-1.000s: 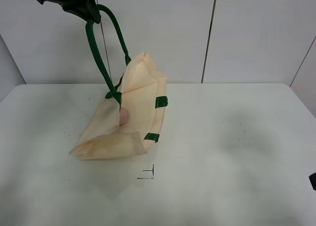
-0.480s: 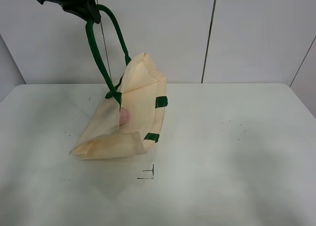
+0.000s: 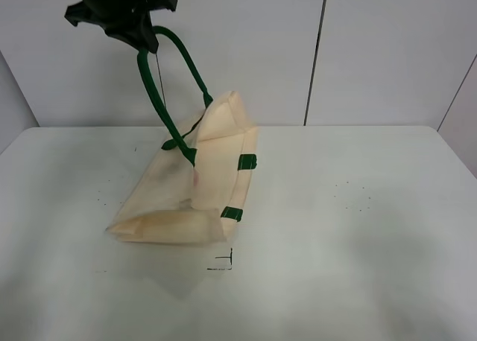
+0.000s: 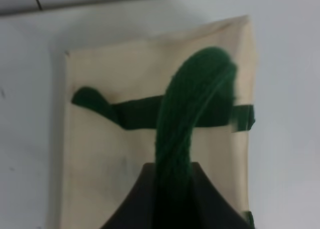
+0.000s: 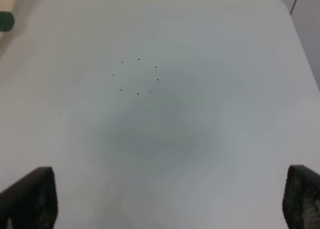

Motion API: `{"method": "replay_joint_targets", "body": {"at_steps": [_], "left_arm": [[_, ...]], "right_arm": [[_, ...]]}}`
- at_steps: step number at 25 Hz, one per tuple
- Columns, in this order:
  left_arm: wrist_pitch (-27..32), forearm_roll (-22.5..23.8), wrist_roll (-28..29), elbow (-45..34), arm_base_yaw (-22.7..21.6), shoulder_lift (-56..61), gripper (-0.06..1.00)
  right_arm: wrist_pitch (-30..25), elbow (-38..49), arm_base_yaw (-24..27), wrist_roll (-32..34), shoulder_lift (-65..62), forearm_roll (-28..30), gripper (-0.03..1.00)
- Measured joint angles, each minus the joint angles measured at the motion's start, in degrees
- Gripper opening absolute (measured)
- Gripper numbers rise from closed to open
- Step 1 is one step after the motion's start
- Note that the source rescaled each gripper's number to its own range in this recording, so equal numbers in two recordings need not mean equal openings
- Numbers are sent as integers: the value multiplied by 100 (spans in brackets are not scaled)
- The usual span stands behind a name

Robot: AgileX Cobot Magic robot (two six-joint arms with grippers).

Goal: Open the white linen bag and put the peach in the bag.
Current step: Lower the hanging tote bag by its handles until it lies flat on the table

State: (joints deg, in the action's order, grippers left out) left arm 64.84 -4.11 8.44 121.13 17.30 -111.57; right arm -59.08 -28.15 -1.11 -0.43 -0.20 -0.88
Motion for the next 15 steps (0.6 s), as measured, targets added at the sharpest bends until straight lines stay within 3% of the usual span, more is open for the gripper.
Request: {"method": "replay_joint_targets", "body": {"at_steps": [6,12,15], "left_arm": [[-255,-483,15,-369,0,-841,0],[-365,-556,-165,-401,0,-1560,1],[-407,-556,-184,-426,0,-1711,25]], "right_arm": [[0,0,0,5,0,0,100],[0,0,0,5,0,0,100],[0,0,0,5,0,0,100]]}}
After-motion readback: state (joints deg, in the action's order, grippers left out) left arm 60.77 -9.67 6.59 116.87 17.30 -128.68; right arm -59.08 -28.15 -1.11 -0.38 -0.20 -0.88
